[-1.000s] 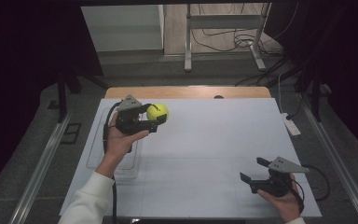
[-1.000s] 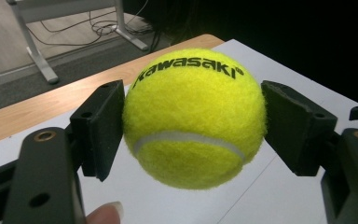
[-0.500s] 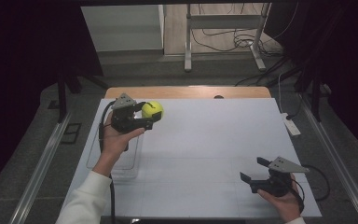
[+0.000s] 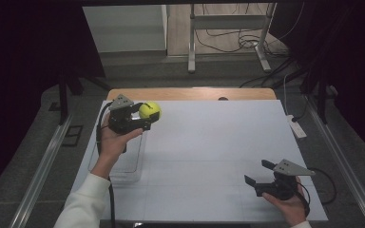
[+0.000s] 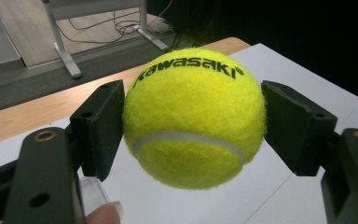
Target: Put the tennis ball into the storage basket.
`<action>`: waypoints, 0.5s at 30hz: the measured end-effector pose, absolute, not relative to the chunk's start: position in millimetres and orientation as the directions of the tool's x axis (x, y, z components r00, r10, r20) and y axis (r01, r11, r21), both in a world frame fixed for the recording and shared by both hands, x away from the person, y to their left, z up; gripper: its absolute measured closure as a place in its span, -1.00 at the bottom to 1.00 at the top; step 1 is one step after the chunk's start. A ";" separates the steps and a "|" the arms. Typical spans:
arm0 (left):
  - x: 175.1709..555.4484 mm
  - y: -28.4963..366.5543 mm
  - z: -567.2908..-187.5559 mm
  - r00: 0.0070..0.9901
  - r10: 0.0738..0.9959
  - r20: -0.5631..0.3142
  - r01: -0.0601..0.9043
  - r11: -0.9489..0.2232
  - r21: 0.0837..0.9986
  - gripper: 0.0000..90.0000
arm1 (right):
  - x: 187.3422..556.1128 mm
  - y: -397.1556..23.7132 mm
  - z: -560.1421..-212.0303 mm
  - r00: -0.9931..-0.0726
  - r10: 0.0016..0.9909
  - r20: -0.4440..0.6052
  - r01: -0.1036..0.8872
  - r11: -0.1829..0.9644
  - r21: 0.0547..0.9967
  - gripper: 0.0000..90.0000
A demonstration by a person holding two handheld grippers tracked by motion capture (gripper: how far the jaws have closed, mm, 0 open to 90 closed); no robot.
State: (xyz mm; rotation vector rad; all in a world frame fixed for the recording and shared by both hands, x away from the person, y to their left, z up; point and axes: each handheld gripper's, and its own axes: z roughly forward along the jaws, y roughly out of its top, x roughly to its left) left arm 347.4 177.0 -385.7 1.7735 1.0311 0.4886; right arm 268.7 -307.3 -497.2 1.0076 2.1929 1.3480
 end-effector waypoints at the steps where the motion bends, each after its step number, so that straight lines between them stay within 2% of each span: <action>1: 347.6 177.9 -385.8 0.555 0.822 -0.126 0.423 -0.149 0.894 -0.41 | 268.7 -307.3 -497.2 -0.673 0.738 0.051 0.378 0.285 0.881 -0.82; 15: 349.9 188.1 -387.1 0.527 0.840 -0.126 0.431 -0.137 0.892 -0.41 | 268.8 -307.2 -497.2 -0.674 0.737 0.050 0.378 0.286 0.881 -0.82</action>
